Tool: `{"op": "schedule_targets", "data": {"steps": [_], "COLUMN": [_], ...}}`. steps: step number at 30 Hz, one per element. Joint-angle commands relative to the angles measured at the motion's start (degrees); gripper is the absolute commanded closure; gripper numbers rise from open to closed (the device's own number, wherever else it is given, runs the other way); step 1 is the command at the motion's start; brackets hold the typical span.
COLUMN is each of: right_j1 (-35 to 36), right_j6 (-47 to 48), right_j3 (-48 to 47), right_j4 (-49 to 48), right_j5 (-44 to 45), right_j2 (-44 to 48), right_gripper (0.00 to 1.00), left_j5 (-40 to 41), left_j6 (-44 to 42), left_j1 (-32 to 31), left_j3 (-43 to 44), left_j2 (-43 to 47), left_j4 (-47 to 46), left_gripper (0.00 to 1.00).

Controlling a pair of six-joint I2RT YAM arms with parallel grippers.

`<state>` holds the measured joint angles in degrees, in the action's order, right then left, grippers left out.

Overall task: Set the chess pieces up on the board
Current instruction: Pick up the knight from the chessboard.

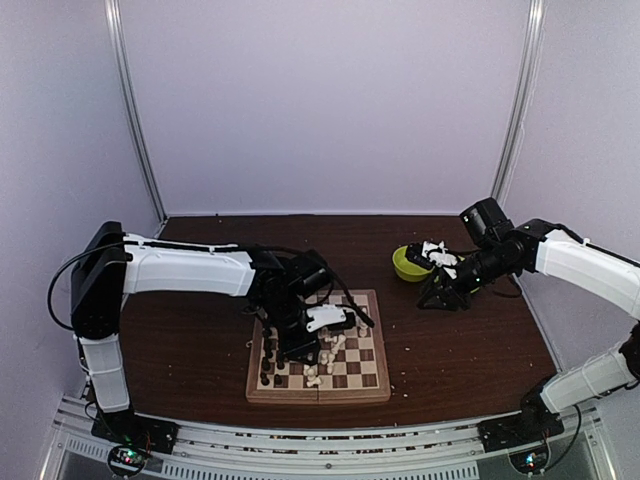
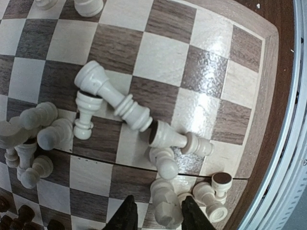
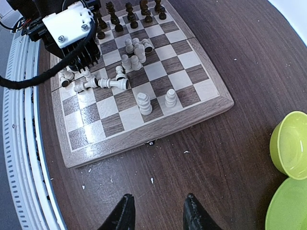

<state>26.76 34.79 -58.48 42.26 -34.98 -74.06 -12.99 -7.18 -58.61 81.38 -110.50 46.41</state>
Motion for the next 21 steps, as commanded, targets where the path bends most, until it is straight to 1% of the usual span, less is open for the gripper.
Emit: {"op": "schedule_targets", "data": {"steps": [1,7,9,12,15,21], "right_j1": [0.4,0.4,0.4,0.4,0.4,0.4], "right_j6": [0.6,0.6,0.6,0.6,0.7,0.5], "right_j3": [-1.0,-1.0,-1.0,-1.0,-0.9,-1.0], "right_j4": [0.6,0.6,0.6,0.6,0.6,0.5], "right_j5": [0.8,0.9,0.9,1.0,1.2,1.2], "right_j2": [-0.1,-0.1,-0.2,-0.1,-0.1,0.1], "right_gripper": [0.65,0.65,0.65,0.65,0.65,0.66], "left_j5": [1.6,1.8,1.6,2.9,3.8,-1.8], "left_j6": [-1.1,-1.4,-1.5,-1.6,-1.7,-3.0], "left_j1": [-0.2,-0.2,-0.2,-0.2,-0.2,-1.9], "left_j3": [1.3,3.0,4.1,5.6,7.2,10.8], "left_j2": [-1.0,-1.8,-2.0,-1.7,-0.7,0.6], "left_j4": [1.2,1.2,1.2,1.2,1.2,-1.0], "left_gripper": [0.69,0.79,0.84,0.89,0.91,0.91]}}
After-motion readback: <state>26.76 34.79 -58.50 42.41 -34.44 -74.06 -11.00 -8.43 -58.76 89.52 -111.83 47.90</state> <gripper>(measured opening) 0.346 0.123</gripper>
